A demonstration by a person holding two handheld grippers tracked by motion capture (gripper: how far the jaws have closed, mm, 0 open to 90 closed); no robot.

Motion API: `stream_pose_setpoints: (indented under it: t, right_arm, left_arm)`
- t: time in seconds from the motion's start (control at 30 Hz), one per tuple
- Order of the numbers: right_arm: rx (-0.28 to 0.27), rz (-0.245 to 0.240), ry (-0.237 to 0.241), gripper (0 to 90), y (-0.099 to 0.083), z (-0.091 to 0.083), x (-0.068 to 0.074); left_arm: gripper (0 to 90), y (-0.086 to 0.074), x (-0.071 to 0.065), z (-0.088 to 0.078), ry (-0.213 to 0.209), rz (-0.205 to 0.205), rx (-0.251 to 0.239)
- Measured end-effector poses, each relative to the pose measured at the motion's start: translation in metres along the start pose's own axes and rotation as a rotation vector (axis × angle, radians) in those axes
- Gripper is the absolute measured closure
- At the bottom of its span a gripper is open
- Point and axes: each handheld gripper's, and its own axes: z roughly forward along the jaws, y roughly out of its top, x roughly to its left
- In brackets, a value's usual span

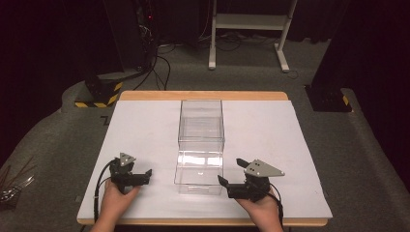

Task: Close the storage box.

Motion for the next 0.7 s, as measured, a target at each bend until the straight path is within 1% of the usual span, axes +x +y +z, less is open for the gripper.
stream_pose_setpoints:
  t: [0.27,0.37,0.5,0.57,0.6,0.7]
  right_arm:
    - [0.009,-0.001,0.029,12.8,-0.003,0.002,0.007]
    - [0.007,-0.003,0.033,13.0,-0.004,0.003,0.007]
    - [0.023,-0.009,0.045,13.1,-0.007,0.006,0.011]
    - [0.026,-0.006,0.048,13.2,-0.008,0.007,0.011]
    - [0.036,-0.002,0.049,13.3,-0.011,0.008,0.011]
    - [0.046,-0.005,0.051,13.3,-0.013,0.010,0.012]
  left_arm:
    - [0.7,0.000,0.000,0.000,-0.001,-0.001,0.000]
    - [0.8,0.000,0.000,0.000,0.000,-0.001,0.000]
    - [0.7,0.000,0.000,0.000,-0.001,-0.004,0.000]
    - [0.7,0.000,0.000,0.000,-0.001,-0.002,0.001]
    - [0.7,0.000,0.000,0.000,0.000,-0.001,0.000]
    - [0.7,0.000,0.000,0.000,-0.001,-0.002,0.001]
